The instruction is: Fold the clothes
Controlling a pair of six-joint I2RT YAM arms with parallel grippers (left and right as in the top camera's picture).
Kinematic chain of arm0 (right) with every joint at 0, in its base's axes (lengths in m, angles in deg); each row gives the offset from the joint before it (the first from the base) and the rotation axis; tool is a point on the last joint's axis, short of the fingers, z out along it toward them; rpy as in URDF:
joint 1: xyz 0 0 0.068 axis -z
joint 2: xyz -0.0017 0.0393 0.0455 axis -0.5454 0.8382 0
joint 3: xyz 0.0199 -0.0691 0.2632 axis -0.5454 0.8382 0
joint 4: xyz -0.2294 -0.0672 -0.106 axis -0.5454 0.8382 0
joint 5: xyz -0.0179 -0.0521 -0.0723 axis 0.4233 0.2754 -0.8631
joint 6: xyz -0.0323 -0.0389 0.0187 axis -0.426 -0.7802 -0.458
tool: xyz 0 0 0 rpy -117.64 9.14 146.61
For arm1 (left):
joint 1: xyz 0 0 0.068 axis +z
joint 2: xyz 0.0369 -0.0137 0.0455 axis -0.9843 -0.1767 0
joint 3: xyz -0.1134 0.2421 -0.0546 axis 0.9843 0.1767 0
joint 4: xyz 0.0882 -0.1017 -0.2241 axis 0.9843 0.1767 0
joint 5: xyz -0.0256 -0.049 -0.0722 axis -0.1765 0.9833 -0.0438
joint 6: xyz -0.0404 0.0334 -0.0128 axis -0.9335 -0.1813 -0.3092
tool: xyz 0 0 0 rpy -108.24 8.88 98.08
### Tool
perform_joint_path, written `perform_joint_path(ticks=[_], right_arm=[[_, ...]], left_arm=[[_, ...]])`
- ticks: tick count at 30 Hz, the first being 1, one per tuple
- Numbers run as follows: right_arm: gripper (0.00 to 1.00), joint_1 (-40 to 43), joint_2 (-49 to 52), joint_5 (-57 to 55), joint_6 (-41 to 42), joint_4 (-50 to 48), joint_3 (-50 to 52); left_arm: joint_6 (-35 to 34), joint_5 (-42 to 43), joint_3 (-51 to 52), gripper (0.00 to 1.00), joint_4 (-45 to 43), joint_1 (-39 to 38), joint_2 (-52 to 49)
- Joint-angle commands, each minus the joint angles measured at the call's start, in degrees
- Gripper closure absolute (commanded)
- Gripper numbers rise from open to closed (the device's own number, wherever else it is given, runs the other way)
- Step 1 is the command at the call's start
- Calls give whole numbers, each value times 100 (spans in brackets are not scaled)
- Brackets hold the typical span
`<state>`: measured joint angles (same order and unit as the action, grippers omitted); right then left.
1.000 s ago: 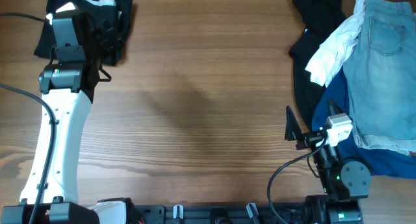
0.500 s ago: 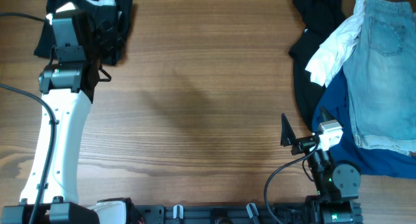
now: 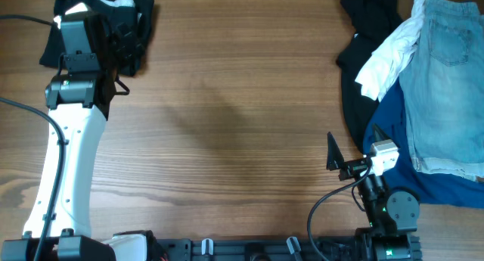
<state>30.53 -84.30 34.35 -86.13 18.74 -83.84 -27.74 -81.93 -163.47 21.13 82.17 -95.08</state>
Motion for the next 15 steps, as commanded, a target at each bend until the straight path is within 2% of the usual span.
perform_joint_path(ticks=[1,8,15], right_arm=[[0,9,-87,94,-13,-31,7],[0,9,-87,94,-13,-31,7],[0,9,-87,94,-13,-31,7]], left_arm=[[92,48,-15,0,-15,0,20],[92,48,-15,0,63,9,22],[111,114,109,0,968,0,505]])
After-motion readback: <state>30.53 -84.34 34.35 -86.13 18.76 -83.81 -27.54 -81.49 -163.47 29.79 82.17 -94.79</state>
